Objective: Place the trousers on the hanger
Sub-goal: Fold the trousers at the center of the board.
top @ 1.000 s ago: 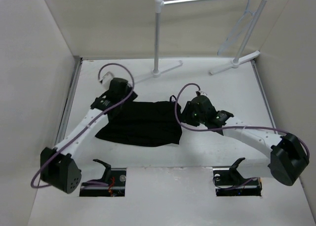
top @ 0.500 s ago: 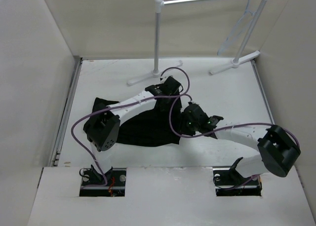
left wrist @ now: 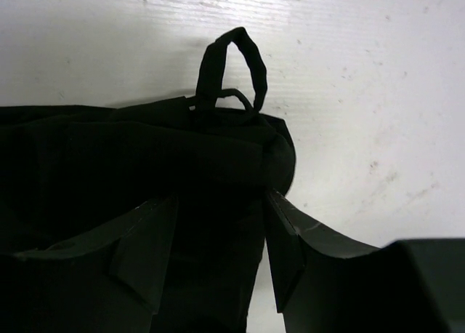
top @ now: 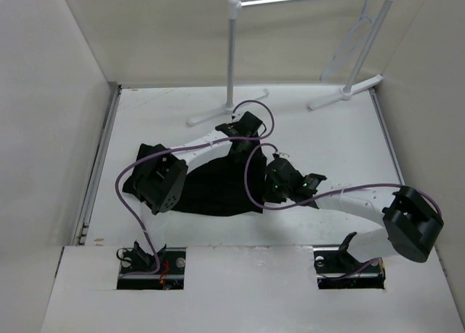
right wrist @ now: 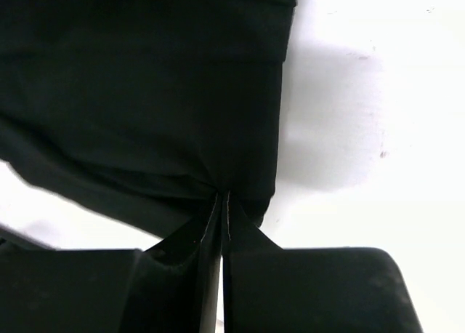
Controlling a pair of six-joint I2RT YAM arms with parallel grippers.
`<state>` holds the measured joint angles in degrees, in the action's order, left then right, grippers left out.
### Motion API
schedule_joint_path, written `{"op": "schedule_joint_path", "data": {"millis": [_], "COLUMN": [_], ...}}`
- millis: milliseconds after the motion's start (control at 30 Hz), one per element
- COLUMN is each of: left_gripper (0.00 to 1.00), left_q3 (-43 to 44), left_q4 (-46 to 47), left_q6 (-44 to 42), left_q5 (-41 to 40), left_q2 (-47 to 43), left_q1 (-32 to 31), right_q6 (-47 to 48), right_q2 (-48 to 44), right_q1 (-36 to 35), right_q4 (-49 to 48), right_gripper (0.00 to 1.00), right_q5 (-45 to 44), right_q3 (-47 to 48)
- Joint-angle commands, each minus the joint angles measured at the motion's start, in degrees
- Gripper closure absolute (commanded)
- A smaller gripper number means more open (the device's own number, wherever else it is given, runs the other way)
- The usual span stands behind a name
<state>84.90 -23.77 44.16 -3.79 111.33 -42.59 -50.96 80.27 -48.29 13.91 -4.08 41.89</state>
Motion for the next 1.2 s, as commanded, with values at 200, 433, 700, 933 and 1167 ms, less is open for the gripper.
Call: {"op": "schedule_joint_path", "data": {"millis": [200, 433, 700, 933, 1167], "left_gripper": [0.52, 0.52, 0.53, 0.51, 0.44], "left_q3": [4.0, 5.3, 5.1, 4.7, 4.4], "left_q4": [3.0, 3.6, 4.0, 4.1, 4.6], "left_q6": [0.0, 0.0, 0.1, 0.9, 1.5], "left_q5": [-1.7, -1.8, -1.6, -1.2, 2.5], "left_q2": [3.9, 6.1, 6.4, 3.7, -3.2], "left_q1": [1.7, 2.2, 2.2, 3.3, 3.3], "right_q6": [-2.8, -6.3, -10.8, -11.8, -10.1], "right_q2": [-6.2, -4.3, -2.1, -4.8, -10.3], "right_q1": [-6.2, -11.2, -14.0, -13.8, -10.8], "right_q4": [3.6, 6.1, 9.0, 7.9, 7.6], "right_gripper": [0.96, 0.99, 0.98, 0.96, 0.82], "right_q5": [-2.4, -4.6, -6.8, -5.1, -3.0], "right_q3": [-3.2, -5.0, -6.3, -8.9, -8.6]}}
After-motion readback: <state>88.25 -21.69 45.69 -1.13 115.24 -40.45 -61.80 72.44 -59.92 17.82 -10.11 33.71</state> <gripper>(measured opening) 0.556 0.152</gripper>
